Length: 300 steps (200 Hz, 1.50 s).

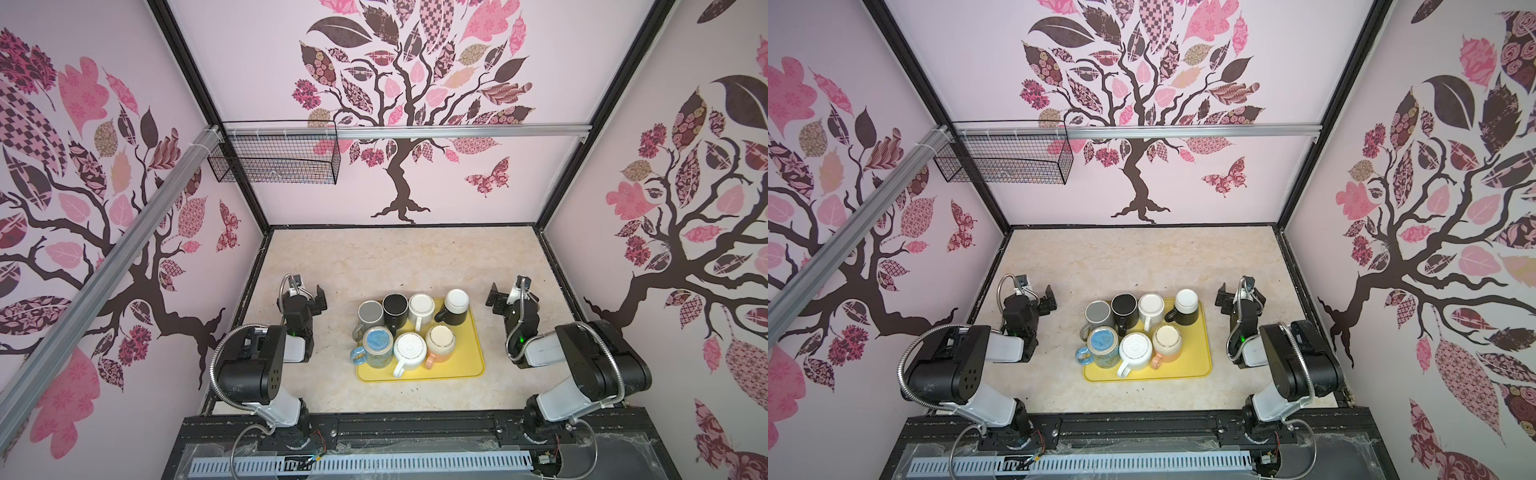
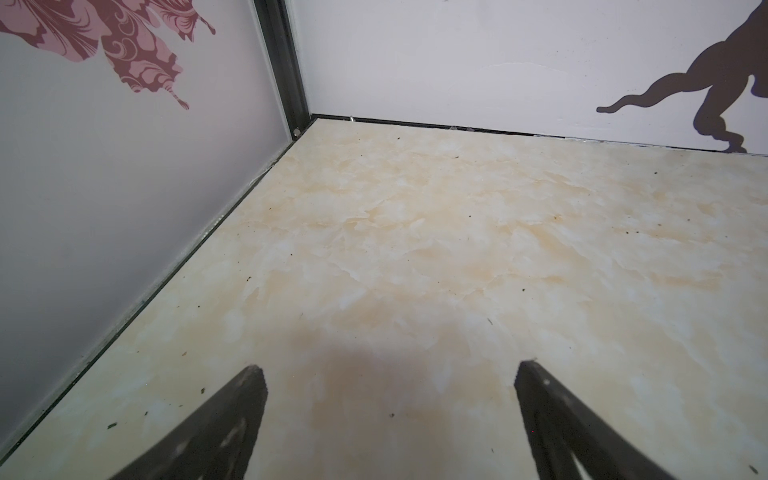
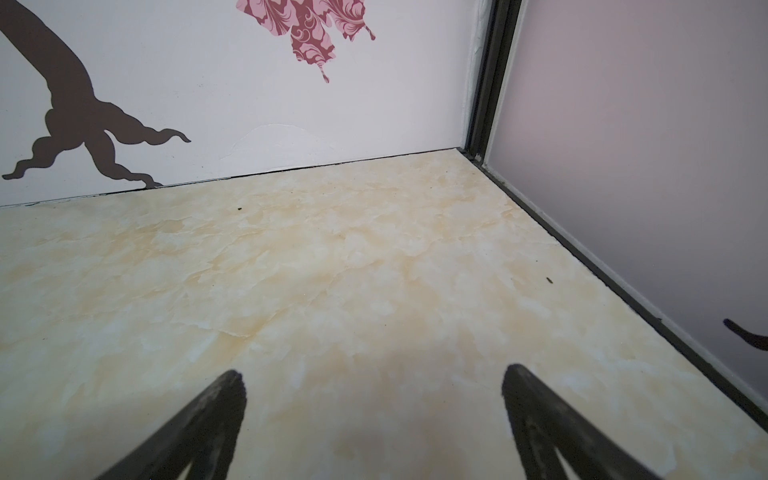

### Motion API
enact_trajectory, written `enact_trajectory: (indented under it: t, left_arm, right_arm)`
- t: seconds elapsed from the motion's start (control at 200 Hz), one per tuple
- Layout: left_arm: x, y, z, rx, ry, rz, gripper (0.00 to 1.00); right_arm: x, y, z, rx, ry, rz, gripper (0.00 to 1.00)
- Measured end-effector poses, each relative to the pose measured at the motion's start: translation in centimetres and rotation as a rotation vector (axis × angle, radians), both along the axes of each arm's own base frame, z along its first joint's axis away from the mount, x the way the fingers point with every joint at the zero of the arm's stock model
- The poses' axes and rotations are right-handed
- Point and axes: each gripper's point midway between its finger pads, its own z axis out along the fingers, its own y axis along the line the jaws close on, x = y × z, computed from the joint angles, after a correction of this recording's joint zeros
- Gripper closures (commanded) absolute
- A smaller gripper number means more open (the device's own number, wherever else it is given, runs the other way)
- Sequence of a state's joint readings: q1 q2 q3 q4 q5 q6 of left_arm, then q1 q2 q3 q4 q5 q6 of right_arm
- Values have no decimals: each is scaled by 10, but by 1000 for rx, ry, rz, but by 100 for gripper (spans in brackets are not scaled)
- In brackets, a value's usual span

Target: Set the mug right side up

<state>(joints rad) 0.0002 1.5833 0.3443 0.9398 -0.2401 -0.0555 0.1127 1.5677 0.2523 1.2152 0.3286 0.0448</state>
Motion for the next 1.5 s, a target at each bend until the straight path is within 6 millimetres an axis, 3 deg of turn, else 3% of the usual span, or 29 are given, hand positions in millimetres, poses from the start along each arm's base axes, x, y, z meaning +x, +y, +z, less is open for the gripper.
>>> enact_trajectory:
  t: [0.785,0.99,1.155,1.275,1.365,1.435,1.5]
  left_arm:
    - [0,0,0,-1,0,-2,4]
    - [-3,-8,1,39,30,-15,4]
    - [-5,-35,47,106,-52,-52,4]
    - [-16,-19,76,54,-89,73,4]
    - [-23,-9,101,-22,-102,156,4]
    - [-29,-15,123,-81,-124,160,4]
    - [-39,-33,142,-133,-149,114,4]
  right_arm:
    - [2,-4,-7,14,30,19,1]
    - [4,8,-10,21,45,99,0]
    - [5,-1,-4,20,89,7,0]
    - [21,-14,48,65,40,-102,0]
    - [16,-18,89,111,-37,-134,0]
    - [7,-18,107,148,-65,-136,0]
    - [1,-14,113,180,-65,-125,0]
